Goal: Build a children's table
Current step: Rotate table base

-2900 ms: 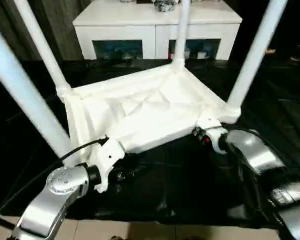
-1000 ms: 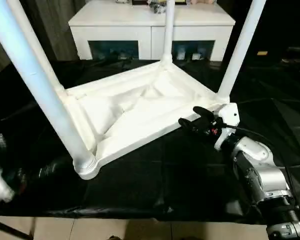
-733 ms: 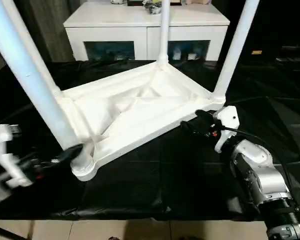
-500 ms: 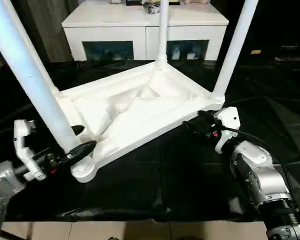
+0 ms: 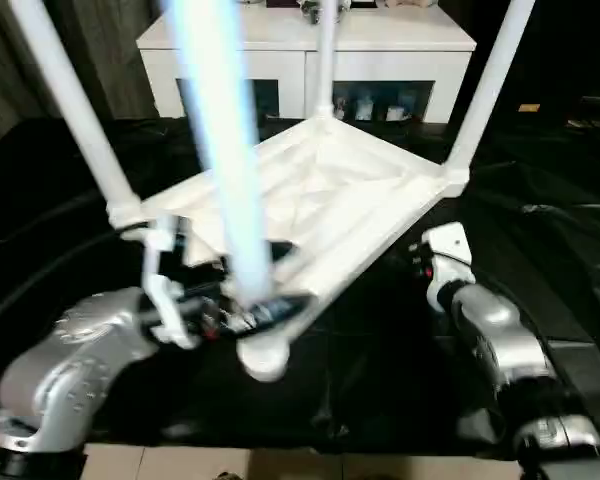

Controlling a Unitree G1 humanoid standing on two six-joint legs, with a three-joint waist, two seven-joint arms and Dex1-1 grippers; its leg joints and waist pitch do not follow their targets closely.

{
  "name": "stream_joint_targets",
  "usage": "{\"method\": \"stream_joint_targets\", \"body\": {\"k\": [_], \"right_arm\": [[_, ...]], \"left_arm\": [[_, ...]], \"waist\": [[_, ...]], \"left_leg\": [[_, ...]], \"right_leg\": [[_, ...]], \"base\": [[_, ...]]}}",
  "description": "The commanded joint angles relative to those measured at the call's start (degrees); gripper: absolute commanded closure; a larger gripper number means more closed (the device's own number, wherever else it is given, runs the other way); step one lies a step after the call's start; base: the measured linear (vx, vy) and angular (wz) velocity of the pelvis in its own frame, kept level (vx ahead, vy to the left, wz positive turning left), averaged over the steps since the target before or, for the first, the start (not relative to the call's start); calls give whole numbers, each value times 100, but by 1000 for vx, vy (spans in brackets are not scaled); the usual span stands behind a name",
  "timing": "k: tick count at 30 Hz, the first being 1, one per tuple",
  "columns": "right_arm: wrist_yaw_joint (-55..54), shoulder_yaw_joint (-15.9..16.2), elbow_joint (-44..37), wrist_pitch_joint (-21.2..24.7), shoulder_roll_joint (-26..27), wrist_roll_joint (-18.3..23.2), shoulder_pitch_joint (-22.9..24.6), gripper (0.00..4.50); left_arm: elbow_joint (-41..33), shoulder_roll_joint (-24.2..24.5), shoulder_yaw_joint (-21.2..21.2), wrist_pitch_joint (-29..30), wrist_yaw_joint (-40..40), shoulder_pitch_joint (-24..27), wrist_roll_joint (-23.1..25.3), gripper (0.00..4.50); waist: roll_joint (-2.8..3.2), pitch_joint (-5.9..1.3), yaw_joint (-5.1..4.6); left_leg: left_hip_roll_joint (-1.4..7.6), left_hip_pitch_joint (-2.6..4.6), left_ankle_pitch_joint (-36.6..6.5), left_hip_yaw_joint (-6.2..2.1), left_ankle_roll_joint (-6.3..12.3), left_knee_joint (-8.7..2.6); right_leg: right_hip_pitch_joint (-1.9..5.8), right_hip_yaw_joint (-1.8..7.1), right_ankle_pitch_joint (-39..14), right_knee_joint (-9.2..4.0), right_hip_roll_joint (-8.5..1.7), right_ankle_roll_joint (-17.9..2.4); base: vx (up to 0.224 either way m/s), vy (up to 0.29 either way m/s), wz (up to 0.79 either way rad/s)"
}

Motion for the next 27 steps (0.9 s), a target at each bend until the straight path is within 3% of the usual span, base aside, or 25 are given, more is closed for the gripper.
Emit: {"method": "stream_joint_targets", "body": {"k": [1,5,6,11,15,18,20,27], "right_arm": [[53,-24,193,-64,16,-26,-114,131],[185,86,578,-123,56,-97,-372,131],[274,166,702,-121,87,-135,-437,131],[656,391,980,-290,265,-269,-525,131],[974,474,893,-357,390,-193,-479,131],[1315,621,737,-436,452,-204,-351,131],[1437,656,660,-462,467,-209,-288,131],[1842,758,393,-493,522,-169,-89,131]], "left_arm": [[-131,-37,-148,87,-14,-107,-17,4],[-179,-267,-506,163,63,-261,14,4],[-164,-379,-628,164,116,-352,41,4],[-31,-720,-926,146,232,-706,158,4],[27,-857,-1071,151,201,-846,174,4],[105,-976,-1203,115,230,-954,255,4],[203,-1040,-1234,20,276,-1017,365,4],[596,-1299,-1398,-275,345,-1300,734,4]], "waist": [[-56,-327,-26],[-82,-356,-23],[-61,-359,-9],[-96,-343,-32],[-94,-339,-149],[-74,-339,-186],[-102,-344,-227],[-103,-338,-241]], "left_leg": [[205,107,-1979,-96,-166,-468],[209,88,-1559,-85,-39,-437],[215,94,-1471,-84,-31,-431],[222,71,-1604,-89,-66,-437],[219,37,-1798,-123,-89,-451],[228,61,-1861,-123,-63,-445],[230,38,-1805,-127,-24,-445],[240,35,-1829,-133,51,-446]], "right_leg": [[143,122,-1701,-397,-142,-1074],[179,108,-1304,-348,-125,-1207],[176,104,-1221,-336,-124,-1253],[207,99,-1344,-348,-135,-1292],[236,85,-1609,-364,-149,-1225],[215,85,-1590,-379,-141,-1287],[237,79,-1485,-369,-142,-1349],[243,79,-1573,-393,-152,-1378]], "base": [[0,0,0],[0,0,0],[0,0,0],[0,0,0],[0,0,0],[0,0,0],[0,0,0],[0,0,0]]}}
